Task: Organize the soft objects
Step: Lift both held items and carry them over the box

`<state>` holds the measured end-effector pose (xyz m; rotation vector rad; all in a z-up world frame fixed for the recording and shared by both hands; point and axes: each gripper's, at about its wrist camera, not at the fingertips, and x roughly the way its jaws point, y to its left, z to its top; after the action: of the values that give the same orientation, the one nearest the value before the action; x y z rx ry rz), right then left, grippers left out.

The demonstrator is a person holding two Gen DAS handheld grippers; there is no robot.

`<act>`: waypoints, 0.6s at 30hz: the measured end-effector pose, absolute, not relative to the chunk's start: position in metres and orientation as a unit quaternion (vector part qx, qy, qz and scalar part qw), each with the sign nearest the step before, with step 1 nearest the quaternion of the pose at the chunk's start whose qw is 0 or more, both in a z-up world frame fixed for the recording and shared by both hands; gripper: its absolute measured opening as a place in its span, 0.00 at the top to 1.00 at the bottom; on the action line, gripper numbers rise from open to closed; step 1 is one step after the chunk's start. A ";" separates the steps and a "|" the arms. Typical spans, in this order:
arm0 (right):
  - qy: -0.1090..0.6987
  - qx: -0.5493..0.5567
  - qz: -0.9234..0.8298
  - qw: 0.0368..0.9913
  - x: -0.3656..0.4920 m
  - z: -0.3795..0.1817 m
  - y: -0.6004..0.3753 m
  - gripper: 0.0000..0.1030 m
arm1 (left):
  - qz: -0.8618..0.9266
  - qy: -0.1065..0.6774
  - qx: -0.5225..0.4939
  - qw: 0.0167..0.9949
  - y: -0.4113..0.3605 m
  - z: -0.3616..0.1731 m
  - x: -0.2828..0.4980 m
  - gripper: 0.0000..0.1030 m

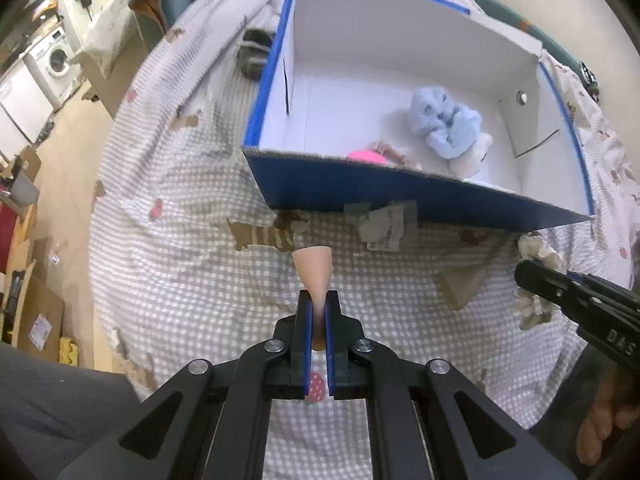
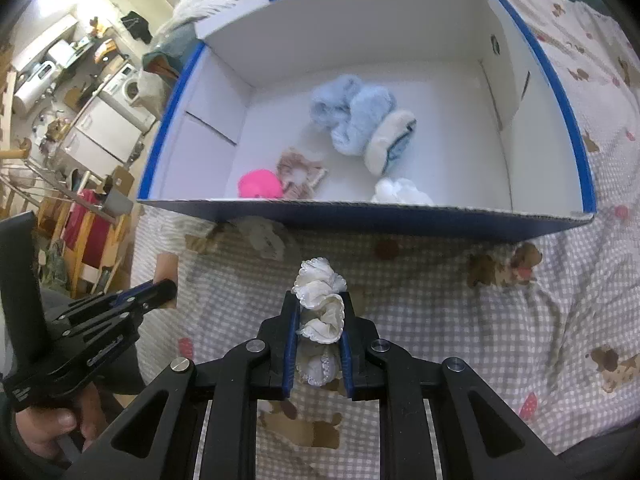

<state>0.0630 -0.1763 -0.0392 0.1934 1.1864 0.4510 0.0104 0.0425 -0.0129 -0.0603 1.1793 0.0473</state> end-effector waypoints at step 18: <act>0.483 0.152 0.241 0.828 0.049 0.011 -0.202 0.81 | -0.016 0.507 0.019 0.861 0.008 0.050 0.042 0.95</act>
<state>0.0492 -0.2019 0.0112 0.3238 1.0263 0.5127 0.0422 0.0085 0.0498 0.0394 1.0642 -0.0333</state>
